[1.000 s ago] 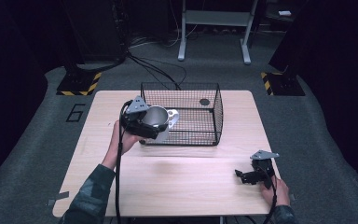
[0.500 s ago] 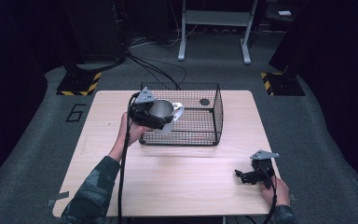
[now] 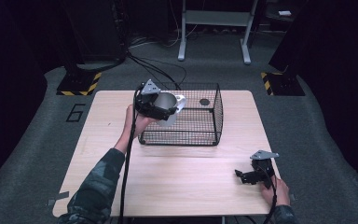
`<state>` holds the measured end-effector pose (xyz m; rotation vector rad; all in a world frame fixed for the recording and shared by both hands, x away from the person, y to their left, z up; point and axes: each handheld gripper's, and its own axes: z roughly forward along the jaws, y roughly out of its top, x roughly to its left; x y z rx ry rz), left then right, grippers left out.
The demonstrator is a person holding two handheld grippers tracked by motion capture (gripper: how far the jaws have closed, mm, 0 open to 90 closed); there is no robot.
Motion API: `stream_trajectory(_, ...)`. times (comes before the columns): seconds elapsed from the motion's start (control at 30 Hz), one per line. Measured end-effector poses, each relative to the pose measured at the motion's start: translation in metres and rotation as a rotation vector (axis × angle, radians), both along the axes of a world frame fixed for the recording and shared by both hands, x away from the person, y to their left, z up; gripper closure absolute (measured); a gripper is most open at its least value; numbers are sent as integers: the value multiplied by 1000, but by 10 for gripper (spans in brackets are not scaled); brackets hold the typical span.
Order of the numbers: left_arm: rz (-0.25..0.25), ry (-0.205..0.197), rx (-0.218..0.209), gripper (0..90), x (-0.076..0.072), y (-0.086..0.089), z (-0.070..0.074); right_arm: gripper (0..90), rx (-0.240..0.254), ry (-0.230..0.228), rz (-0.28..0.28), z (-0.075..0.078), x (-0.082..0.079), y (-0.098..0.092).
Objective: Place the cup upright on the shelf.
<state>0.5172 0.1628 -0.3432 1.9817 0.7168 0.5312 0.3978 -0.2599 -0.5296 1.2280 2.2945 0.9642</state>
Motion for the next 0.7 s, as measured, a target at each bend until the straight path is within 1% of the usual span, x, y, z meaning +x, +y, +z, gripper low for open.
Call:
stream_trajectory(0.07, 4, 8, 4, 63, 5, -1, -1, 0, 2, -1, -5, 0, 0, 0)
stream_trajectory(0.13, 5, 7, 11, 63, 9, -2, -2, 0, 2, -1, -5, 0, 0, 0)
stream_trajectory(0.2, 7, 13, 8, 63, 13, -4, -5, 0, 2, -1, -5, 0, 0, 0)
stream_trajectory(0.23, 1, 23, 7, 63, 14, -4, -6, 0, 2, -1, -5, 0, 0, 0)
stream_trajectory(0.33, 4, 21, 12, 63, 20, -7, -10, 0, 3, -1, -5, 0, 0, 0)
stream_trajectory(0.43, 5, 32, 10, 63, 25, -10, -15, 0, 2, 0, 0, 0, 0, 0)
stream_trajectory(0.5, 3, 44, 17, 63, 30, -11, -19, 0, -1, 1, 4, 0, 0, 0)
stream_trajectory(0.53, 6, 43, 17, 63, 32, -13, -21, 0, 0, 1, 4, 0, 0, 0)
stream_trajectory(0.6, 4, 55, 35, 63, 37, -16, -26, 0, 0, 1, 4, 0, 0, 0)
stream_trajectory(0.63, 4, 55, 35, 63, 37, -16, -26, 0, 0, 1, 4, 0, 0, 0)
stream_trajectory(0.67, -1, 66, 45, 63, 39, -16, -27, 0, 0, 1, 4, 0, 0, 0)
stream_trajectory(0.7, 1, 61, 43, 63, 41, -17, -28, 0, -1, 1, 5, 0, 0, 0)
